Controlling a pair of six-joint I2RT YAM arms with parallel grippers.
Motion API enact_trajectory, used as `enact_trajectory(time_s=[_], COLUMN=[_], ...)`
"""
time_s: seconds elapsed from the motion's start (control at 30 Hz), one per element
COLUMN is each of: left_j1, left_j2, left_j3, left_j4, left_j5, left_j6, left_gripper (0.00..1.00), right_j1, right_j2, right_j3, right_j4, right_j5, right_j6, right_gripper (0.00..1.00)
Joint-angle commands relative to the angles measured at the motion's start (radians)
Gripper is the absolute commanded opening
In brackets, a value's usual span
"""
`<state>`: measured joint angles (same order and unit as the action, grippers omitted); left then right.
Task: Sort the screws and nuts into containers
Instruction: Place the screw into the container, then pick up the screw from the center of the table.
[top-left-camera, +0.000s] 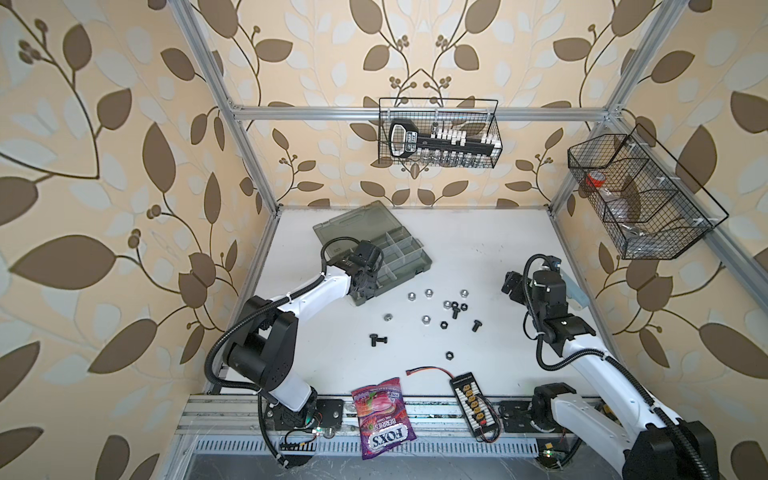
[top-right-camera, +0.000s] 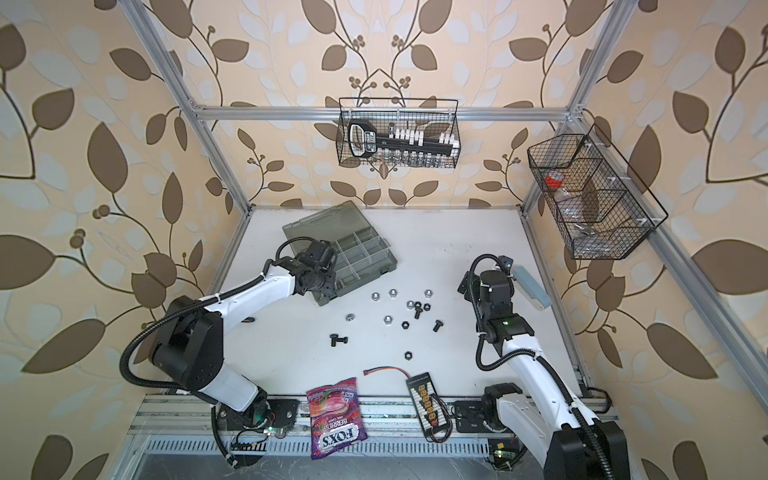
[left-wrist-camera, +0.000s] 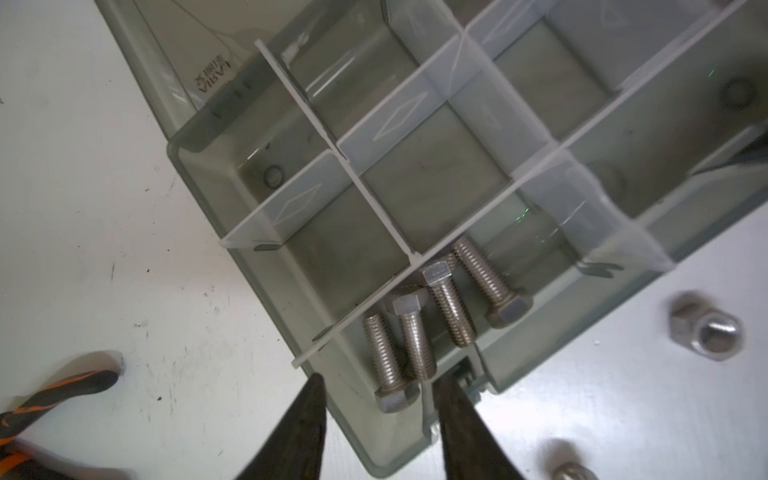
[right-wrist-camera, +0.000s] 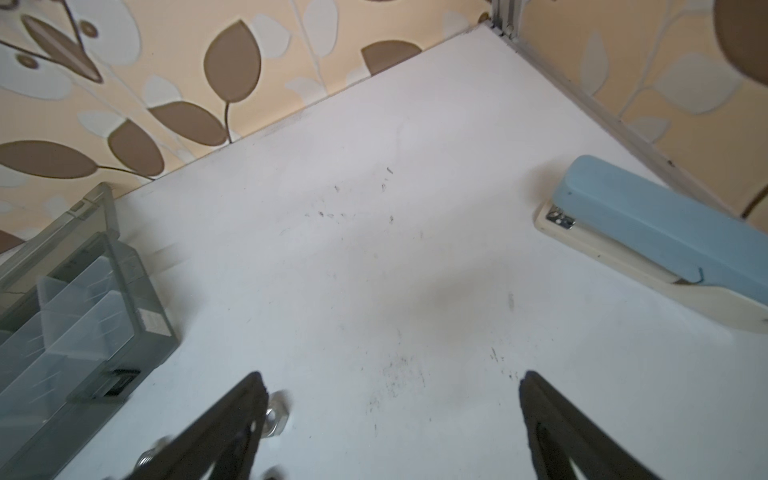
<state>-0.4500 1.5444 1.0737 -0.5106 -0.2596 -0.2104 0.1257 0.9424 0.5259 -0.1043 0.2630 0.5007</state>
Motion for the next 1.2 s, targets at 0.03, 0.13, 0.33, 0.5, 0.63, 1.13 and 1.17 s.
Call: enact_trajectory(time_s=[0.03, 0.13, 0.33, 0.5, 0.63, 1.13, 1.17], left_j1=[0.010, 0.010, 0.010, 0.010, 0.010, 0.010, 0.010], left_j2=[-0.093, -0.133, -0.188, -0.236, -0.292, -0.446, -0.441], left_j3=[0.003, -0.008, -0.064, -0.098, -0.141, -0.261, -0.259], left_j4=[0.016, 0.039, 0.108, 0.112, 0.116, 0.125, 0.122], left_j5=[0.052, 0.083, 0.101, 0.049, -0.005, -0.096, -0.096], left_j6=[-0.066, -0.109, -0.207, -0.256, -0.296, -0.352, -0.351], left_gripper=[0.54, 0.59, 0.92, 0.99, 0.99, 0.99, 0.99], right_j1=[0.020, 0.048, 0.204, 0.325, 0.393, 0.461, 0.460], right_j2=[0.000, 0.006, 0.015, 0.063, 0.117, 0.320, 0.331], right_j3=[0.051, 0.076, 0.099, 0.109, 0.112, 0.162, 0.165], right_j4=[-0.118, -0.199, -0.331, -0.389, -0.397, -0.391, -0.391], right_j5=[-0.090, -0.108, -0.054, -0.033, -0.039, -0.032, -0.027], right_j6=[0.036, 0.060, 0.140, 0.209, 0.240, 0.260, 0.260], right_gripper=[0.87, 0.83, 0.76, 0.71, 0.68, 0.61, 0.60])
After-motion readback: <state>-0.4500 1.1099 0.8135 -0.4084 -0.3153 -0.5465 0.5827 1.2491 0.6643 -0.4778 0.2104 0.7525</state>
